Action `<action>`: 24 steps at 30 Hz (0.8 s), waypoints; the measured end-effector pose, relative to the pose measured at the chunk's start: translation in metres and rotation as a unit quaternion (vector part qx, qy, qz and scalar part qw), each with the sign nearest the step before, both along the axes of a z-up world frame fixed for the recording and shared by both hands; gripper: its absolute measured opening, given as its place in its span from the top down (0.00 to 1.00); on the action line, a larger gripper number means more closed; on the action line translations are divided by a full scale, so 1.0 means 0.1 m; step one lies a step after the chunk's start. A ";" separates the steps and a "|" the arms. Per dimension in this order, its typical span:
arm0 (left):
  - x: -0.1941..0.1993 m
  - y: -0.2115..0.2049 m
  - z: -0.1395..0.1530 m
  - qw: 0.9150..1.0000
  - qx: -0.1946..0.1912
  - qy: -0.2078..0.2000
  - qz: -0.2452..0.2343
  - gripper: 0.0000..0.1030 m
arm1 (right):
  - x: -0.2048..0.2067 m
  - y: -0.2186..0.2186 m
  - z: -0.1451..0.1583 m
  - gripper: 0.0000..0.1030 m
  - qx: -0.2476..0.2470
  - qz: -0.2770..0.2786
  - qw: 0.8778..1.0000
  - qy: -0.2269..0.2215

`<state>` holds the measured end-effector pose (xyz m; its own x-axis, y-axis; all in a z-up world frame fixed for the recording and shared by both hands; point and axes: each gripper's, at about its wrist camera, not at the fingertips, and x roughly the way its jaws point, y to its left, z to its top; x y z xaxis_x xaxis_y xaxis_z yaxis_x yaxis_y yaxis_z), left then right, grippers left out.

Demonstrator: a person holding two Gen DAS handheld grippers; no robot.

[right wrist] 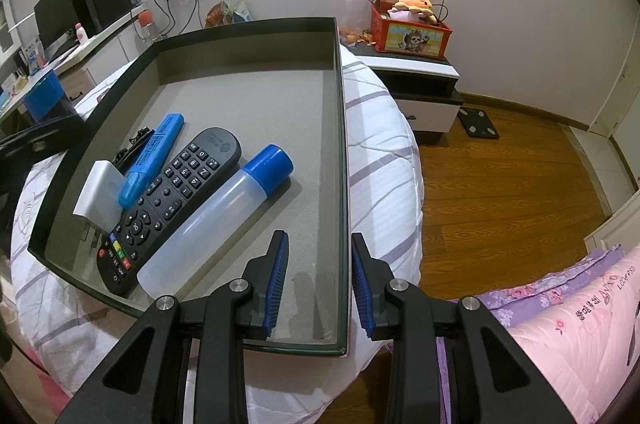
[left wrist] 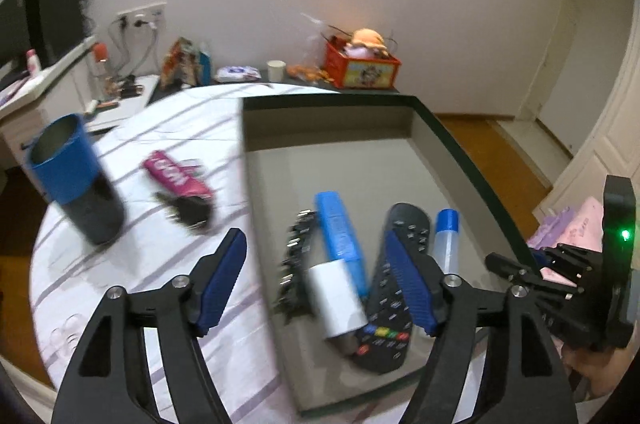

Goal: Organize rigid objects
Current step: 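Withdraw the open left tool from the box toward the pink keychain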

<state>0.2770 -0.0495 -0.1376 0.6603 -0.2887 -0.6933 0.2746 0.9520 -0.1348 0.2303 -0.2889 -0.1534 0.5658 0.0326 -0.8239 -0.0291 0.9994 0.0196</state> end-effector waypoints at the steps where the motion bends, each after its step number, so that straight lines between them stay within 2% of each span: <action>1: -0.04 0.08 0.01 1.000 -0.002 -0.001 0.006 0.28 | 0.00 0.00 0.00 0.69 -0.001 -0.001 1.000 0.000; 8: -0.23 0.56 -0.07 0.998 0.003 0.003 0.055 0.21 | 0.00 0.01 0.01 0.69 -0.005 -0.003 1.000 0.002; 14: -0.38 0.85 -0.20 0.995 0.002 0.011 0.095 0.08 | 0.01 0.02 0.01 0.69 -0.006 -0.006 1.000 0.003; 24: -0.47 1.16 -0.38 0.990 -0.009 0.032 0.134 0.03 | 0.01 0.02 0.00 0.69 -0.007 -0.008 1.000 0.005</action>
